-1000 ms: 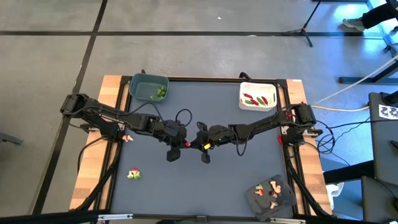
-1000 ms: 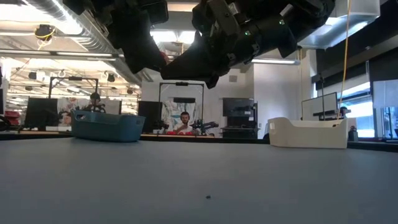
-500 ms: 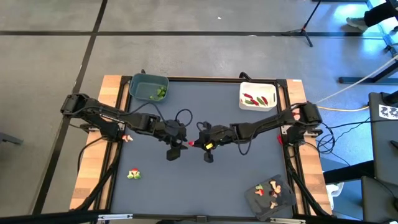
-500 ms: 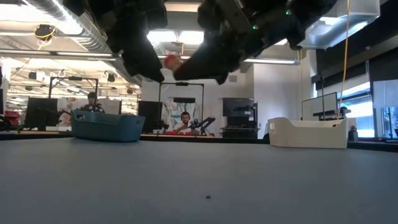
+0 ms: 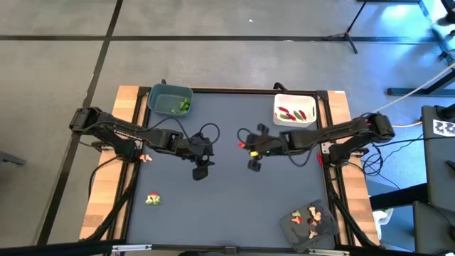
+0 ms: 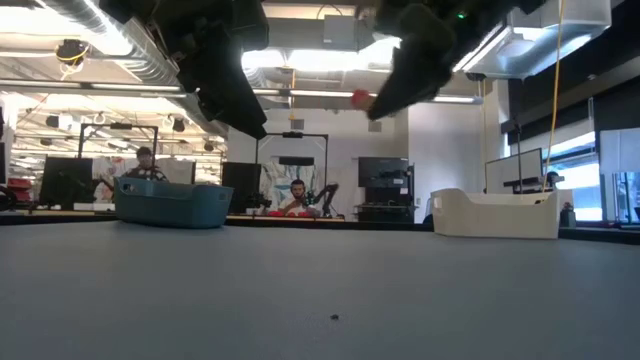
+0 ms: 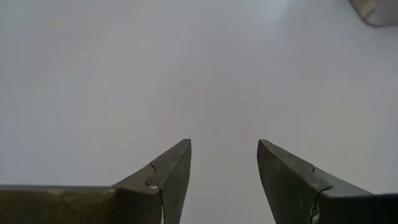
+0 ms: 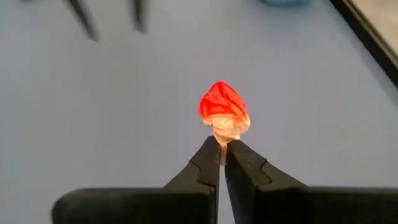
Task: Sort produce into baskets
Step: Put the brown mushroom into the black bin
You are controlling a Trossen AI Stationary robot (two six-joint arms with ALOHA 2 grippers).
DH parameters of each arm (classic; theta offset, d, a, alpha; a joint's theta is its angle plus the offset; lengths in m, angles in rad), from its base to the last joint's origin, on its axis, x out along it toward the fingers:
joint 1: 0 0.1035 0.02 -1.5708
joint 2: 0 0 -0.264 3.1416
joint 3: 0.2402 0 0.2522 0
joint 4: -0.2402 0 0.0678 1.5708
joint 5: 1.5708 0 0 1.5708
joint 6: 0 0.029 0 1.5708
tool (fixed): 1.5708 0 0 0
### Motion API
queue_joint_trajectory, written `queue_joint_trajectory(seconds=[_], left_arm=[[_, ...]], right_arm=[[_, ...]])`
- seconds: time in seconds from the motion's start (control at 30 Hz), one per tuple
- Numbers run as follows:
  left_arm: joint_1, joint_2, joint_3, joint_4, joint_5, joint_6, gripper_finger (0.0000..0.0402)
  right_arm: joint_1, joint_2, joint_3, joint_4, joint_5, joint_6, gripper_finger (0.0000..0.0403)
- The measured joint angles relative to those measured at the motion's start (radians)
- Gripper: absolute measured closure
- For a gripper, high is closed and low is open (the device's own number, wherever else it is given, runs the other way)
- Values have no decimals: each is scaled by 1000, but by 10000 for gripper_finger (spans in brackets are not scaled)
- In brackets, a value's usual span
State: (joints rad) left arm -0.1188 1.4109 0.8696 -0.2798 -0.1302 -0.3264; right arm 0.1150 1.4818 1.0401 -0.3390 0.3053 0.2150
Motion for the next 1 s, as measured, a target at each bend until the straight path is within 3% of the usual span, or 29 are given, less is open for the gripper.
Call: queue_joint_trajectory(seconds=[0.2, 0.47, 1.0], left_arm=[[0, 0, 0, 3, -6, -8, 222], [-1, 0, 0, 6, -12, -8, 222], [-1, 2, 1, 6, -40, -7, 222]], right_arm=[[-74, -91, -1, -252, 39, 67, 384], [-249, -131, -1, -459, 53, 69, 384], [-625, -125, -141, -443, 53, 49, 384]])
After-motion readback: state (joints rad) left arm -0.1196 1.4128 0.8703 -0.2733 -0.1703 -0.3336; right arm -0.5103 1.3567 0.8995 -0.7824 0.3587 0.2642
